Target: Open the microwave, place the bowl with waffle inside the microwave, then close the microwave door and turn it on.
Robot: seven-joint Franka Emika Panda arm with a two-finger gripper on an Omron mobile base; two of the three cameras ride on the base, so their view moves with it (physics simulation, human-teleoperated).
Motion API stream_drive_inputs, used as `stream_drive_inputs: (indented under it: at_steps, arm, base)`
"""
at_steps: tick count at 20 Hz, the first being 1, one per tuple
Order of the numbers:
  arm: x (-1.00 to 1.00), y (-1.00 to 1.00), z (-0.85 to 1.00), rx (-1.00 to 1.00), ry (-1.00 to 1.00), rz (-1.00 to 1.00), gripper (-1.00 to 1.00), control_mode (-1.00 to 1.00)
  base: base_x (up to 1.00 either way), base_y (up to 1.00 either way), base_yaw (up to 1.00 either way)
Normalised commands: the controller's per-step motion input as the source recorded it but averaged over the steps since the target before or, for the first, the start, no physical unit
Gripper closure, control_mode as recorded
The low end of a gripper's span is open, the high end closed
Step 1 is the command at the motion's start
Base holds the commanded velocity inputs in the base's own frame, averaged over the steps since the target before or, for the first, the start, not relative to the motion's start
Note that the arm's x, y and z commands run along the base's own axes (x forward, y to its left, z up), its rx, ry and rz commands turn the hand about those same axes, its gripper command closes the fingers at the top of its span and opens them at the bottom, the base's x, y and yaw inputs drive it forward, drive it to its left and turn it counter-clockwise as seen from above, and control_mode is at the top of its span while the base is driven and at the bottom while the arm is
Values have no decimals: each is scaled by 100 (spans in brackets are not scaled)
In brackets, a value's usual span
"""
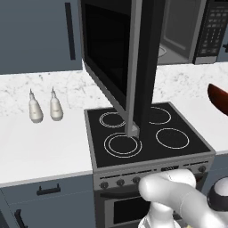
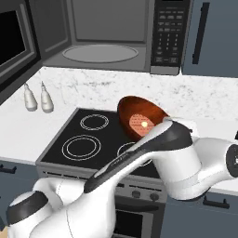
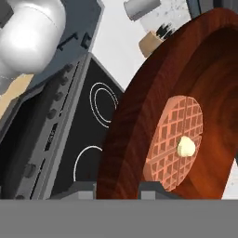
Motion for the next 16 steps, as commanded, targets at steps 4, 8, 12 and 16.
stream_drive_inputs:
  at_steps: [4, 8, 12, 16]
  arm:
    - [-5, 100, 51, -4, -26, 1, 100, -100]
    - [0, 99, 48, -13, -8, 0, 100, -100]
    - [4, 65, 69, -9, -1, 0, 100, -100]
    - [48, 34, 37, -13, 5, 0, 100, -100]
  base:
    - [0, 0, 0]
    - [0, 0, 0]
    - [0, 0, 0]
    - [0, 0, 0]
